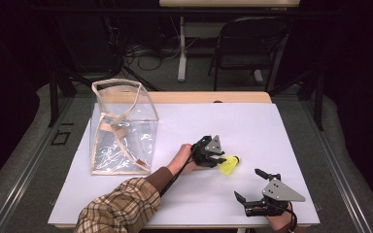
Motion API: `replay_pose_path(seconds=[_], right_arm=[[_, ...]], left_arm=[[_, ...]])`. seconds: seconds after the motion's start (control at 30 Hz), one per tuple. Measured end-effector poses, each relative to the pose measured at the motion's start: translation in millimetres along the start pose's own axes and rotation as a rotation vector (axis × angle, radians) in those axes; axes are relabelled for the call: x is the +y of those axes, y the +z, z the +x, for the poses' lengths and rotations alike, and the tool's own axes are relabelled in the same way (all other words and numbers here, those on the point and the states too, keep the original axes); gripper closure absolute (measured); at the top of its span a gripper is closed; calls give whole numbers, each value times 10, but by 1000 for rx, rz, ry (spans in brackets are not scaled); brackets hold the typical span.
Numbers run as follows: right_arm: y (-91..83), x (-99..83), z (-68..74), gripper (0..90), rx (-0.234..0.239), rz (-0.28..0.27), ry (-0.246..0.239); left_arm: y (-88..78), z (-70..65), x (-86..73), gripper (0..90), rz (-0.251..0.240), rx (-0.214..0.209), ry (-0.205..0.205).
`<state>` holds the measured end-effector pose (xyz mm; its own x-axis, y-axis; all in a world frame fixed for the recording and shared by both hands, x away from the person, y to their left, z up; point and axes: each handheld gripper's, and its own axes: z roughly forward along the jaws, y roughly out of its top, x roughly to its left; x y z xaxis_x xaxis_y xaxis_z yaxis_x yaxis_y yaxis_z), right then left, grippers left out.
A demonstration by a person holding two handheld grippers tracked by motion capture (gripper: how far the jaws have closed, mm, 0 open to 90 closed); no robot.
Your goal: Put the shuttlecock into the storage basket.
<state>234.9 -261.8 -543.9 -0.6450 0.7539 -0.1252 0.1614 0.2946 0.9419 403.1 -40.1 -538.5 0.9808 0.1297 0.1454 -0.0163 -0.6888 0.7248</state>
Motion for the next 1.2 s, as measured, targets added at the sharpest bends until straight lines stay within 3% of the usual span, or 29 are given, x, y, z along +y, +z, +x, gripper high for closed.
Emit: replay_pose_path(seconds=[0.33, 0.57, 1.2], right_arm=[[-6, 1, -2, 0, -4, -1, 0], [-9, 1, -5, 0, -4, -2, 3], [-5, -1, -9, 0, -7, -3, 4]], left_arm=[[-6, -23, 57, 877, -10, 4, 41], [4, -32, 80, 891, -23, -4, 60], [-190, -38, 152, 893, -71, 3, 48]])
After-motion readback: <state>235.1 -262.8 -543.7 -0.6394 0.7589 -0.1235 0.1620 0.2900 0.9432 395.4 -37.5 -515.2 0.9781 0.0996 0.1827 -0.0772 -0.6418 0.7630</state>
